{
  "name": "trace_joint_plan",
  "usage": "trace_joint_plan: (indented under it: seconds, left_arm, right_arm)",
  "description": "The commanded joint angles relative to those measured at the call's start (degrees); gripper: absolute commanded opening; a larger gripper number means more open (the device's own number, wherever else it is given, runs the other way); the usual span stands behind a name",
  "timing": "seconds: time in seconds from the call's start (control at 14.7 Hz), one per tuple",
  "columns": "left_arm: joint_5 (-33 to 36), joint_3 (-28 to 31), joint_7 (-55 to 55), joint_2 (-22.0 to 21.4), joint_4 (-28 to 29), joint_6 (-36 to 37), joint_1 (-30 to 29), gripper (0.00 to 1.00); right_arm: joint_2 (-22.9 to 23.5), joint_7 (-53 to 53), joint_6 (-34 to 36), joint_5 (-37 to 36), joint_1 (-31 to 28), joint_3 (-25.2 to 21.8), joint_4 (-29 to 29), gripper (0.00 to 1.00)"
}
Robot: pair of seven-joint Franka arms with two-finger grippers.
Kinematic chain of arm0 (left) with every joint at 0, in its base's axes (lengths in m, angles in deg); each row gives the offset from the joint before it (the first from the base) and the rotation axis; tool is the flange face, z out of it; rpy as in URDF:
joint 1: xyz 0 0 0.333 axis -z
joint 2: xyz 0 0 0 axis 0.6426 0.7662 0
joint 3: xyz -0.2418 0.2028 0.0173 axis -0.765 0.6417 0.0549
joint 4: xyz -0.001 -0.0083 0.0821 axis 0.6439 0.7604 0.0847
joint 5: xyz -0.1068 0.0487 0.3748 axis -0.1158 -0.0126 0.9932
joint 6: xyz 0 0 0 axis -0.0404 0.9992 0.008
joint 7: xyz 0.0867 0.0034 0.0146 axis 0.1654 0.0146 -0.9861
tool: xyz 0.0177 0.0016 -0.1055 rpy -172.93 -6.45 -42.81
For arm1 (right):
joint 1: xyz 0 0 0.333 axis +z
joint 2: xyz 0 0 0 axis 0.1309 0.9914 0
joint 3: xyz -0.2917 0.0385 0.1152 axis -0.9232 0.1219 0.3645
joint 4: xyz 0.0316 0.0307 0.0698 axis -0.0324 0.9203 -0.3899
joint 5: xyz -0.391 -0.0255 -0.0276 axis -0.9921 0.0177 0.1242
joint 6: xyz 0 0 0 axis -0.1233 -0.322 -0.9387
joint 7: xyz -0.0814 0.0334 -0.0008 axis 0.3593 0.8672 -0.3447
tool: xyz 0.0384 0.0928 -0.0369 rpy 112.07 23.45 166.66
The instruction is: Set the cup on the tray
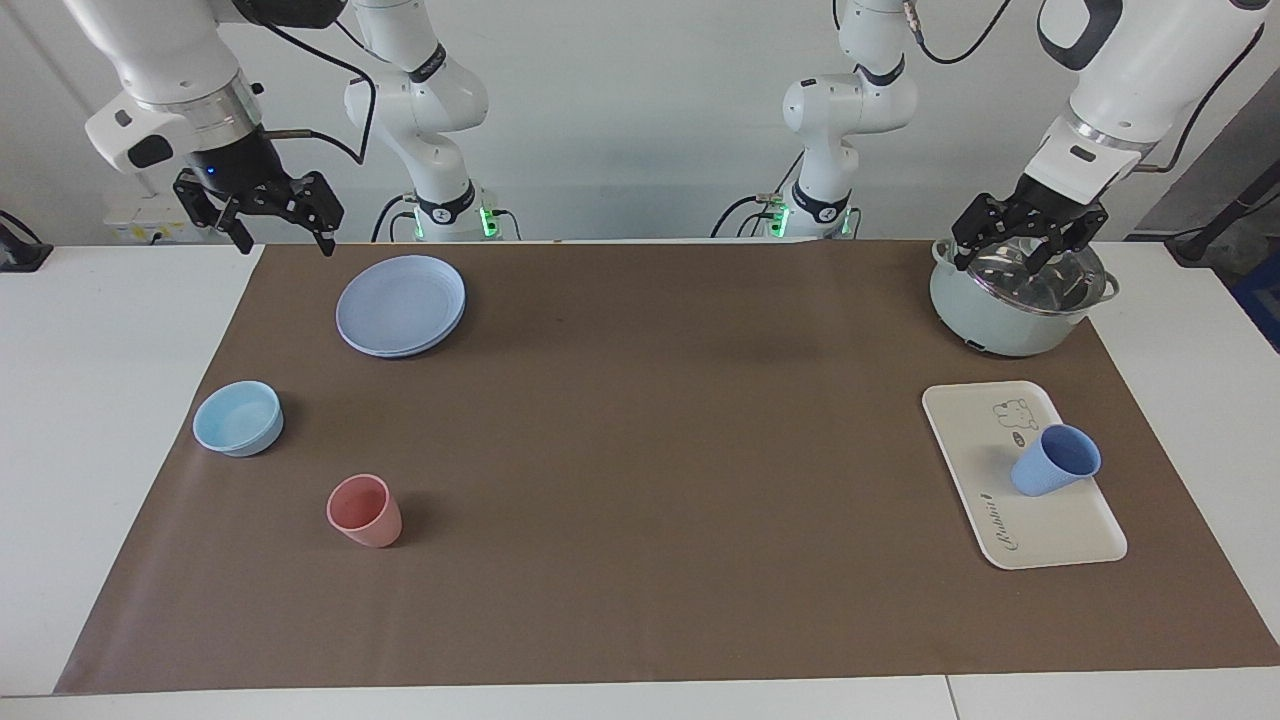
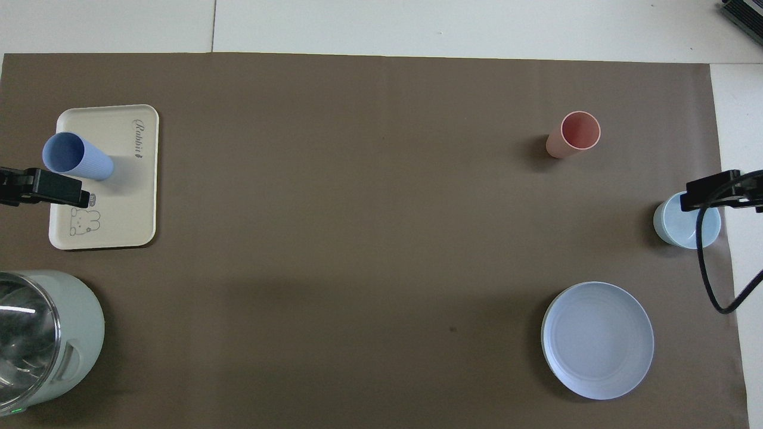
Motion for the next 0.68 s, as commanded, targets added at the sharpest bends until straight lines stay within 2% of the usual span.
trace_joint_plan:
  seconds: [0.0, 0.2, 0.61]
  left_arm:
    - [2.1, 0.2, -0.8, -0.9, -1.3, 0.3, 0.3, 1.0]
    - [4.3, 0.0, -0.8, -1.0, -1.4, 0.5, 0.6, 1.0]
    - [4.4, -0.2, -0.2, -1.7, -1.1, -0.1, 0.6, 1.0]
  right_arm:
    - [0.2, 0.7, -0.5, -0.6, -0.6, 0.3, -0.2, 1.0]
    - [0.2, 0.9, -0.5, -0.4, -0.6, 0.3, -0.1, 1.0]
    - [0.1, 0.5, -0.5, -0.2, -0.8, 0.3, 0.3, 1.0]
